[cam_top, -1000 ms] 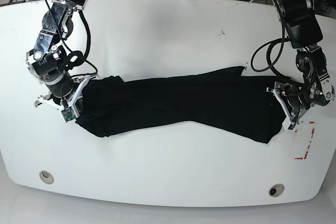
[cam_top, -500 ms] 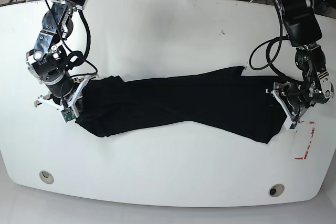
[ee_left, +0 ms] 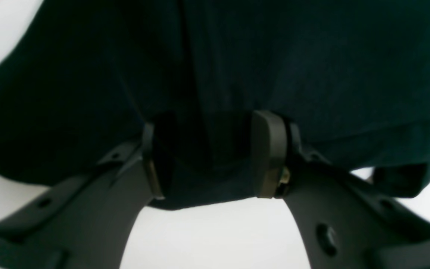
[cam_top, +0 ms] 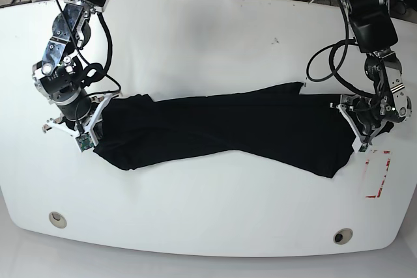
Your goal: Layout the t-shirt on the table in an organized manner, then fold the t-shirt properly
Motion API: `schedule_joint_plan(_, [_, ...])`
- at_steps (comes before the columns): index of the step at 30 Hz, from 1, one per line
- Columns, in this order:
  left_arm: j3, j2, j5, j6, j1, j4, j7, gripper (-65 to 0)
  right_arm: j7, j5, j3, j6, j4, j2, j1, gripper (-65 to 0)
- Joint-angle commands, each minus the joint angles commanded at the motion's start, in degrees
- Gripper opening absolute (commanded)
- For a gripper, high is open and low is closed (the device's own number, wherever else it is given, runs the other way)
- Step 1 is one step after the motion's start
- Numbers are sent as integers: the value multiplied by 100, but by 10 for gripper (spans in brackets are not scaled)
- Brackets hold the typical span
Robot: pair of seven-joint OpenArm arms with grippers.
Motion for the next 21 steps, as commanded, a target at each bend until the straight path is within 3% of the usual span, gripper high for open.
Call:
schedule_joint_plan(14, [9, 141, -18, 0, 79, -9, -9, -356, 0, 0, 0, 0, 0, 0, 0, -648])
schedule_joint_plan(21, [343, 273, -26, 0, 88, 44, 9, -357, 0, 0, 0, 0, 0, 0, 0, -648])
